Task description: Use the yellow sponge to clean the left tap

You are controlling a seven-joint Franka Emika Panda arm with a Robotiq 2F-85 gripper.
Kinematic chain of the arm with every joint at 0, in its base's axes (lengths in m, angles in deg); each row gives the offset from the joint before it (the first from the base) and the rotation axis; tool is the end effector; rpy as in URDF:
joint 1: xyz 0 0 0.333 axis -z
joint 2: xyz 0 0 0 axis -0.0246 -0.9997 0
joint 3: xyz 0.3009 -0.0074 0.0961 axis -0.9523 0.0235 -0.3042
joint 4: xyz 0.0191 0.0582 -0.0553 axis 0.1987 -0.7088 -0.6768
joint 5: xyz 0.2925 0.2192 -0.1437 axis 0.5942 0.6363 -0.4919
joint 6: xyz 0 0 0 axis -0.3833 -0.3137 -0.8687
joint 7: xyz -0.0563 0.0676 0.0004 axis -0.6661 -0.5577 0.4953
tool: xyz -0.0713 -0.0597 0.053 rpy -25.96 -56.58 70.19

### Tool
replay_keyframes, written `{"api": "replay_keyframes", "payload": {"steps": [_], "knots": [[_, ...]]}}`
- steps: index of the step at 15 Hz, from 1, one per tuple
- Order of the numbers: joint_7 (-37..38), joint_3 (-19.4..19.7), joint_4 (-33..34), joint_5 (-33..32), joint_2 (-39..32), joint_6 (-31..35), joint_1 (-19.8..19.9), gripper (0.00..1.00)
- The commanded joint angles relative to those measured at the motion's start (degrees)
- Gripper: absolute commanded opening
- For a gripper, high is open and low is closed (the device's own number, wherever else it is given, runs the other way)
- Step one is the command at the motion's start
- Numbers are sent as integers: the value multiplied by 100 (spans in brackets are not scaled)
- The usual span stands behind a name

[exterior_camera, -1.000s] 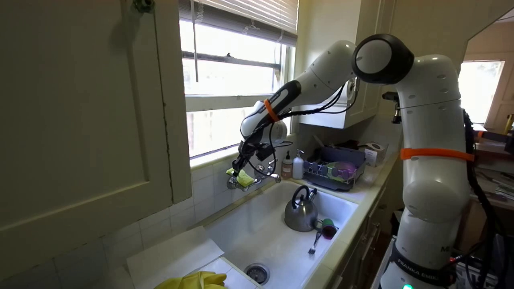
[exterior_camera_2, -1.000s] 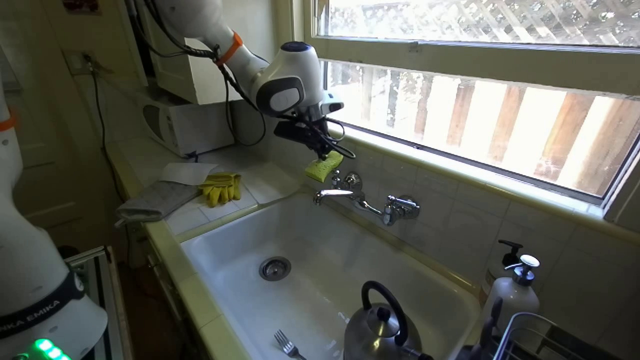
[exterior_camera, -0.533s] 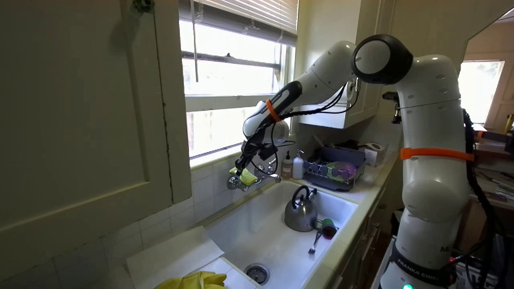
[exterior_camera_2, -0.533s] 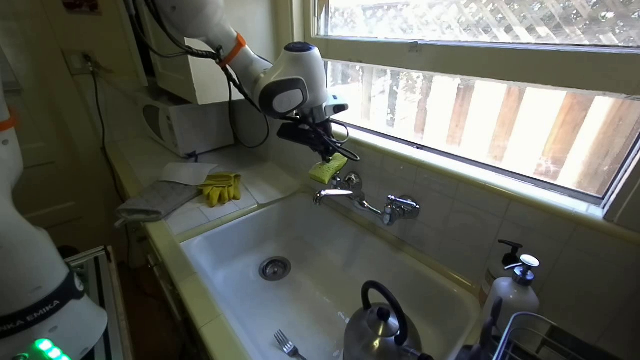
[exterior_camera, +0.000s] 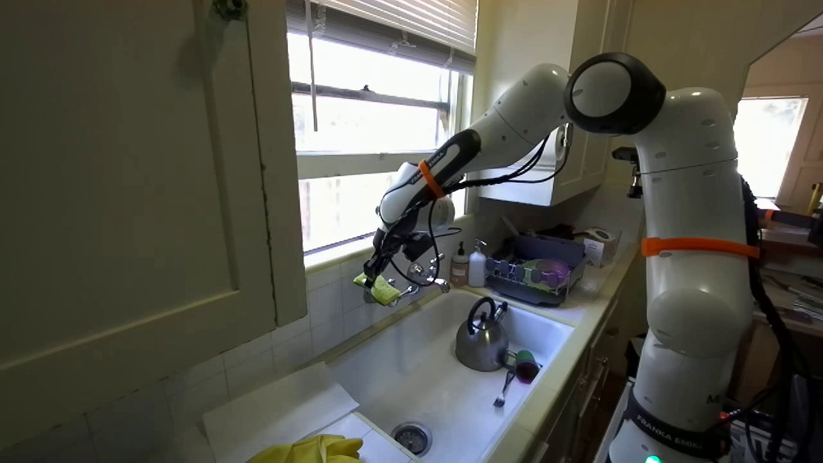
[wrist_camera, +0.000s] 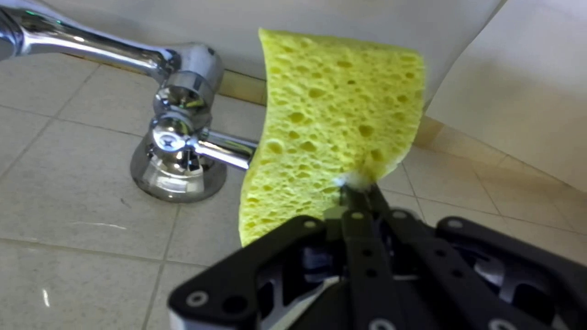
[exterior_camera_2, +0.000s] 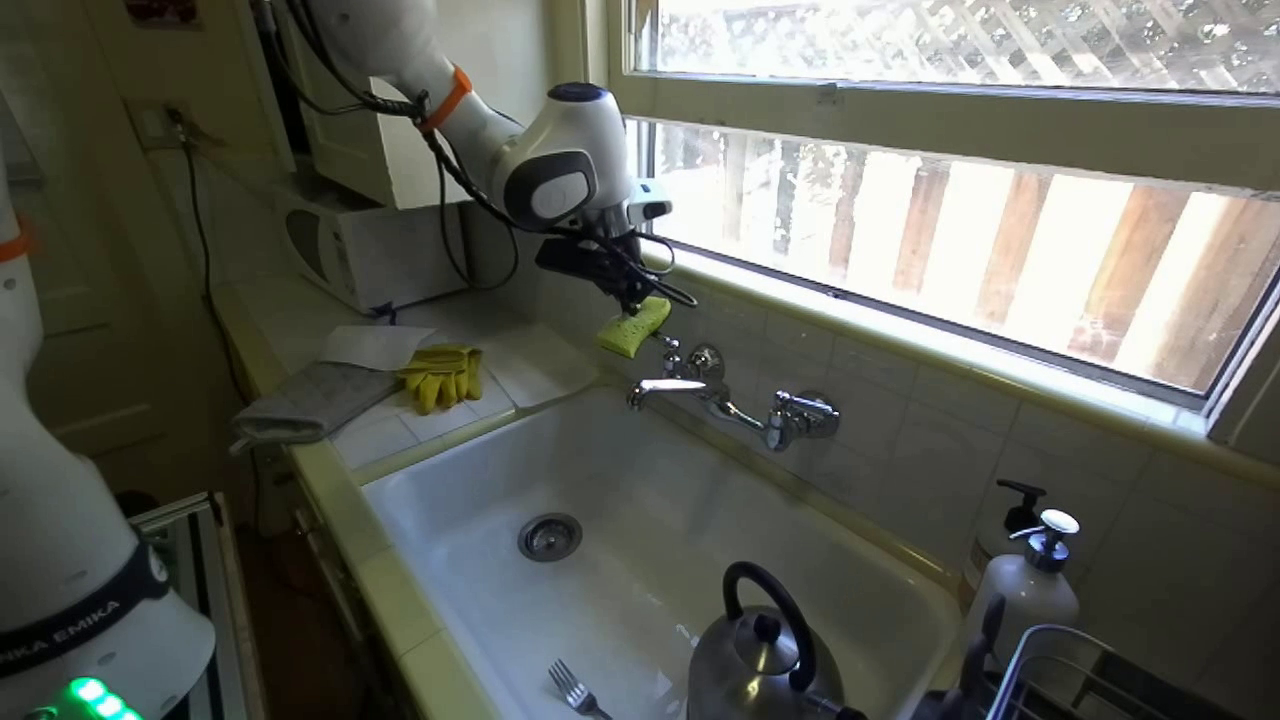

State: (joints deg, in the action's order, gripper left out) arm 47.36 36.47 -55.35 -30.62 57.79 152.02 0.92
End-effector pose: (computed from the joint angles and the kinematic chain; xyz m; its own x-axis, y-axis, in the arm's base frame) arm 0.6027 0.0566 0.3326 0.8535 0.3356 0.3986 0.3692 -0.9293 -0.0081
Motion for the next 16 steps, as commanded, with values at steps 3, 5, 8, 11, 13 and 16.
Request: {"api": "replay_keyframes", "payload": {"steps": [3,5,8,11,13,16], "knots": [[274,132,-48,-229,4,10,30,1],[272,233,-74,-251,27,11,106,1],[276,381,-82,-346,13,34,156,1],[291,371,-79,-374,23,-9,143,1],[308,313,-86,-377,38,-13,91,1],[333,193,-94,-370,59,-30,5,1]]}}
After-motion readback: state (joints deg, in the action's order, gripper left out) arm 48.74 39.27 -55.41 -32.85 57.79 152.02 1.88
